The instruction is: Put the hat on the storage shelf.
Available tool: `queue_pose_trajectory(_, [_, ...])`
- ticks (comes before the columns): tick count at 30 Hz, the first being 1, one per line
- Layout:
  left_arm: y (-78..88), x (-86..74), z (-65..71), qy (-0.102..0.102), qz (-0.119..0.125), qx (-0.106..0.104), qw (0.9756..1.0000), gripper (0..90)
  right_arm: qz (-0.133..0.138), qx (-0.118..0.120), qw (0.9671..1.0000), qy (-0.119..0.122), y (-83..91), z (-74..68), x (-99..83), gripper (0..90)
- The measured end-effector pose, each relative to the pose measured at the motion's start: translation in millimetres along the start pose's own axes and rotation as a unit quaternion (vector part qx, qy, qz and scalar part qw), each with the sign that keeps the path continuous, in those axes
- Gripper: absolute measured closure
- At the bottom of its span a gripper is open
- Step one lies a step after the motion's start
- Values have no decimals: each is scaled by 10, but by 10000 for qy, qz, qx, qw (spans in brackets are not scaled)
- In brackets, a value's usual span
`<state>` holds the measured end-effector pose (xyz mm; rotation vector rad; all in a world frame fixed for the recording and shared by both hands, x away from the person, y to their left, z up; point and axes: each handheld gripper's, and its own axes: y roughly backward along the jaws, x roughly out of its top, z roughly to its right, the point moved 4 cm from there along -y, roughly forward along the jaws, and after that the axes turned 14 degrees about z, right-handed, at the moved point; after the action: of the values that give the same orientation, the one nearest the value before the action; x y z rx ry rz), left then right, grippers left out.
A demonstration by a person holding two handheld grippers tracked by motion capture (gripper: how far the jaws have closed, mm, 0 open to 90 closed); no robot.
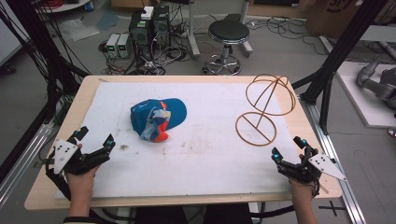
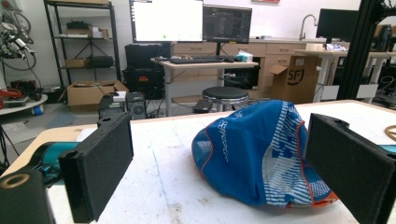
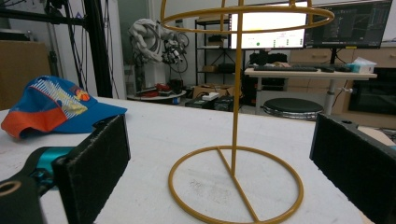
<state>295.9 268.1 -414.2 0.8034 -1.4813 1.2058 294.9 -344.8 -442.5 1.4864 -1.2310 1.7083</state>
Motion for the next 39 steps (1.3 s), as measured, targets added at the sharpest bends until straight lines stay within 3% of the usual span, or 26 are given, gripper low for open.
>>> queue_pose_trajectory(4, [-28,17,9,-1,6,-37,10000,86,16,12,10000,11,-5,-5,3,47])
queue_pose_trajectory(16, [-269,15,117,-114,-253,-498,9984,87,9,20,10000,-4,-10,-18,-1,47])
queue_pose_trajectory(22, [-341,15,126,-158,-315,-499,9981,87,16,0,10000,-10,-8,-8,-1,47])
queue_pose_trajectory(29, [-491,-28,157,-49,-321,-465,9984,87,0,-4,10000,-20,-12,-11,-5,47])
queue_pose_trajectory(32, [-574,-48,175,88,-243,-429,9987,91,11,-15,10000,-32,-12,-6,-6,47])
queue_pose_trajectory(39, [-768,-198,272,130,-490,-475,9976,99,3,-5,10000,-18,-9,0,-8,47])
